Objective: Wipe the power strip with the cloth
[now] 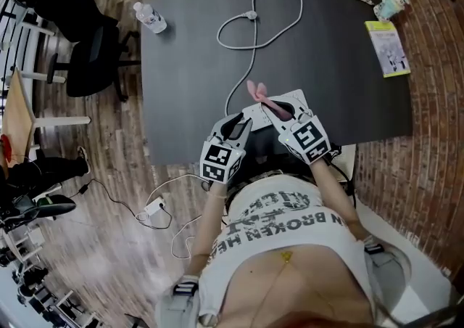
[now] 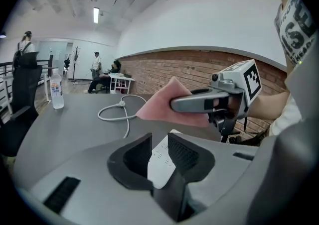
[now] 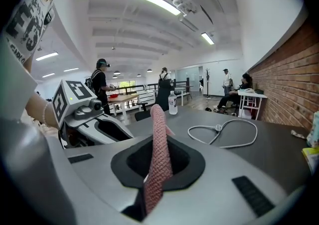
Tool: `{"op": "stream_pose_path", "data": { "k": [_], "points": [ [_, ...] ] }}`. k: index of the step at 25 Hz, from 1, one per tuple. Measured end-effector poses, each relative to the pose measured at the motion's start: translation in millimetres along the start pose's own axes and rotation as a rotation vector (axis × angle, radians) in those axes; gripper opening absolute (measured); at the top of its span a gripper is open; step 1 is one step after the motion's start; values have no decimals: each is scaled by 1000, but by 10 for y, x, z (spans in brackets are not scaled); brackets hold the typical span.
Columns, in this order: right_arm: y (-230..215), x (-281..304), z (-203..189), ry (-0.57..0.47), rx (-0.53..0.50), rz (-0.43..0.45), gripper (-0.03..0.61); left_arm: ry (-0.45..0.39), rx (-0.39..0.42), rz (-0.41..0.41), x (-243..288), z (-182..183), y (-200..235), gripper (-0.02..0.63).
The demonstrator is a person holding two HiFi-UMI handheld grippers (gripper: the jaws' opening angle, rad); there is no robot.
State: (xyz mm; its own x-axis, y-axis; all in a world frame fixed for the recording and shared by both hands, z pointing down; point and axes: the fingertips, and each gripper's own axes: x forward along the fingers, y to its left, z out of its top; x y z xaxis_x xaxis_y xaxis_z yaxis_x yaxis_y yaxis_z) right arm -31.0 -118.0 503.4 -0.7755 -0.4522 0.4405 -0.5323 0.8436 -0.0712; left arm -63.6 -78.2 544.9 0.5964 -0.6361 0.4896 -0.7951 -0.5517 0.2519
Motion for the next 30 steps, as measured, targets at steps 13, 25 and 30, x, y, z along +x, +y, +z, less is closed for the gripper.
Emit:
{"op": "stream_pose_path", "data": {
  "k": [13,25,30],
  "points": [
    [94,395,-467,155,-23,42,17,452,191,-84,481,-1178,50,264],
    [292,661,-936,341,-140,200,17,568,287,-99,652,-1445,71,267],
    [382,796,-1112,409,-155,277,17,587,323,-109,672,-1476,96,265]
  ]
}}
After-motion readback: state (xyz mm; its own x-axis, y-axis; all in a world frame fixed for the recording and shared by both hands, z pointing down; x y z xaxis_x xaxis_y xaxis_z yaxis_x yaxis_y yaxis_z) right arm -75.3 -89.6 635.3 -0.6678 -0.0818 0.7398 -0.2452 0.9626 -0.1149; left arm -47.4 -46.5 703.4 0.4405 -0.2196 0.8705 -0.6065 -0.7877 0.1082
